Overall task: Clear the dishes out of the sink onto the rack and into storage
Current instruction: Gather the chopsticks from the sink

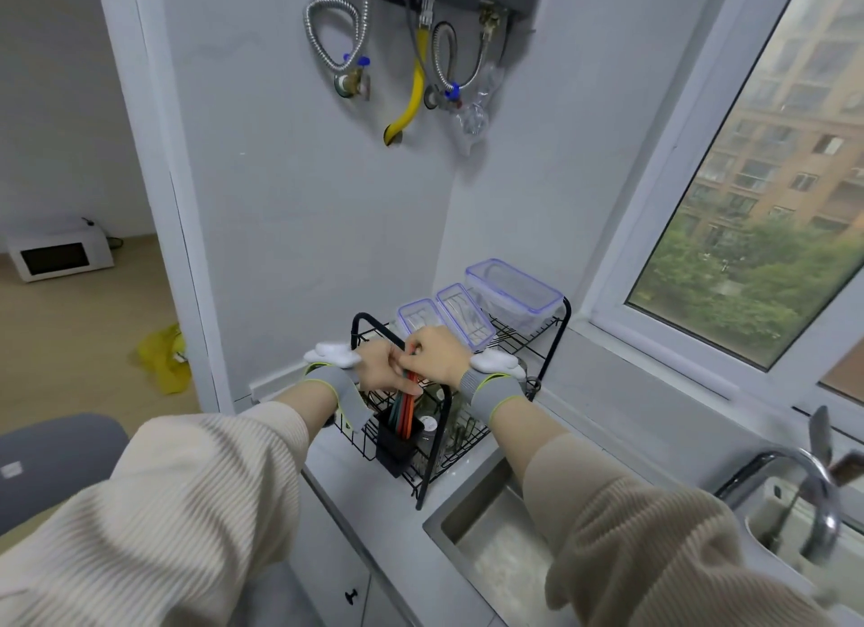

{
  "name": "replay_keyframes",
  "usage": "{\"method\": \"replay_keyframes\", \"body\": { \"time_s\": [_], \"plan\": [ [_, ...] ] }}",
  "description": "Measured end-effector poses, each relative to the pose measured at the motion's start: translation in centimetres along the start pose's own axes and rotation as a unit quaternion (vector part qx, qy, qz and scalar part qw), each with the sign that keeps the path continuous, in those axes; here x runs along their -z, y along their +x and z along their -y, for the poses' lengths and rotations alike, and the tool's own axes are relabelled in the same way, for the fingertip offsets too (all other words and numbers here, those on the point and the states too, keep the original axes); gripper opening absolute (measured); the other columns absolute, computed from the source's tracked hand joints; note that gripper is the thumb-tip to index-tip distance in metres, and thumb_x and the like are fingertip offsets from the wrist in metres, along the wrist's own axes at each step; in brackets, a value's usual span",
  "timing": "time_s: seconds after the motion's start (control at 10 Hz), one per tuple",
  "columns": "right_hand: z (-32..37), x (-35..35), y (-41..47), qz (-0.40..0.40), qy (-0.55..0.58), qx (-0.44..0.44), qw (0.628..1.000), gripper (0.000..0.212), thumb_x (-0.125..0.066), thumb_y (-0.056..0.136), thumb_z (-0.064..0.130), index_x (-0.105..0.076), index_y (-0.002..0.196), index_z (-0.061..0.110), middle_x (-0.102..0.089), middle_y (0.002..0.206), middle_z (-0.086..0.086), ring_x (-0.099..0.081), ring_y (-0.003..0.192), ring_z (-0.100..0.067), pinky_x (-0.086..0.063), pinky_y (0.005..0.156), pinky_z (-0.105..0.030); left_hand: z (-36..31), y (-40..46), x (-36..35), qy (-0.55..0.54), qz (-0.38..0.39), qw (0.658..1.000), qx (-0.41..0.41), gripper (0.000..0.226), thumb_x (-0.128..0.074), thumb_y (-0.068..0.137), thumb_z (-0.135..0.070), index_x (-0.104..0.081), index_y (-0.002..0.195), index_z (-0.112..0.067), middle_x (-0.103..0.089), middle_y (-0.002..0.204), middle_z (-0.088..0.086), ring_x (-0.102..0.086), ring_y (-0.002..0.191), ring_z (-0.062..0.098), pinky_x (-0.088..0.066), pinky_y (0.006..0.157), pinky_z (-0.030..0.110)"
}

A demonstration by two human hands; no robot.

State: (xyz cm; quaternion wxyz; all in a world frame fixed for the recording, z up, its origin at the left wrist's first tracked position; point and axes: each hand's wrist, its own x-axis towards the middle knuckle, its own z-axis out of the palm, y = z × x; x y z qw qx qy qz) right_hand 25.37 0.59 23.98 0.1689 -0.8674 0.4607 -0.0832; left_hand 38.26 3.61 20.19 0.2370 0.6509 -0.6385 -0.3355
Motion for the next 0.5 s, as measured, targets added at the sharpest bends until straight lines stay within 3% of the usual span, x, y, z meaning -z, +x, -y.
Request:
{"method": "replay_keyframes", "body": {
  "time_s": [0.1, 0.2, 0.3, 0.4, 0.5],
  "plan": [
    [0.3, 0.6, 0.4, -0.017, 0.003, -0.013, 1.000, 0.028, -0.059, 0.088, 0.031, -0.066, 0.080, 0.006, -0.070, 0.086, -0.014, -0.063, 0.086, -0.030, -0.050, 0.076, -0.036, -0.7, 0.3, 0.8, -0.020, -0.010, 1.000, -0.011, 0.033, -0.086, 0.071, -0.025, -0.055, 0.060, -0.020, -0.055, 0.057, -0.005, -0.047, 0.049, 0.004, -0.035, 0.048, 0.011],
    [0.4, 1.2, 0.6, -0.035, -0.003, -0.016, 0.999, 0.030, -0.058, 0.089, 0.036, -0.062, 0.074, 0.011, -0.067, 0.083, -0.012, -0.061, 0.085, -0.029, -0.047, 0.073, -0.034, -1.1, 0.4, 1.5, -0.036, -0.013, 0.999, -0.012, 0.032, -0.086, 0.070, -0.025, -0.056, 0.064, -0.018, -0.057, 0.061, -0.002, -0.050, 0.052, 0.007, -0.040, 0.052, 0.014],
    [0.7, 2.4, 0.8, -0.049, -0.003, -0.022, 0.999, 0.023, -0.058, 0.087, 0.032, -0.061, 0.072, 0.015, -0.068, 0.084, -0.014, -0.062, 0.087, -0.031, -0.047, 0.073, -0.034, -2.2, 0.5, 2.6, -0.051, -0.023, 0.998, -0.022, 0.028, -0.084, 0.073, -0.022, -0.059, 0.080, -0.014, -0.056, 0.070, 0.001, -0.052, 0.064, 0.015, -0.052, 0.069, 0.031],
    [0.7, 4.2, 1.1, -0.082, -0.001, -0.023, 0.996, 0.025, -0.056, 0.090, 0.032, -0.064, 0.079, 0.011, -0.068, 0.090, -0.017, -0.062, 0.091, -0.033, -0.046, 0.074, -0.034, -3.6, 0.7, 3.7, -0.039, -0.066, 0.996, -0.056, 0.022, -0.078, 0.080, -0.020, -0.060, 0.092, -0.015, -0.057, 0.081, 0.004, -0.052, 0.076, 0.018, -0.044, 0.073, 0.028],
    [0.5, 5.7, 1.3, -0.120, 0.001, -0.022, 0.993, 0.021, -0.054, 0.091, 0.029, -0.063, 0.083, 0.012, -0.068, 0.093, -0.017, -0.062, 0.092, -0.033, -0.044, 0.072, -0.033, -5.0, 1.1, 4.5, -0.034, -0.105, 0.990, -0.093, 0.015, -0.068, 0.088, -0.017, -0.064, 0.102, -0.013, -0.063, 0.092, 0.004, -0.057, 0.086, 0.016, -0.045, 0.082, 0.028]
  ]
}}
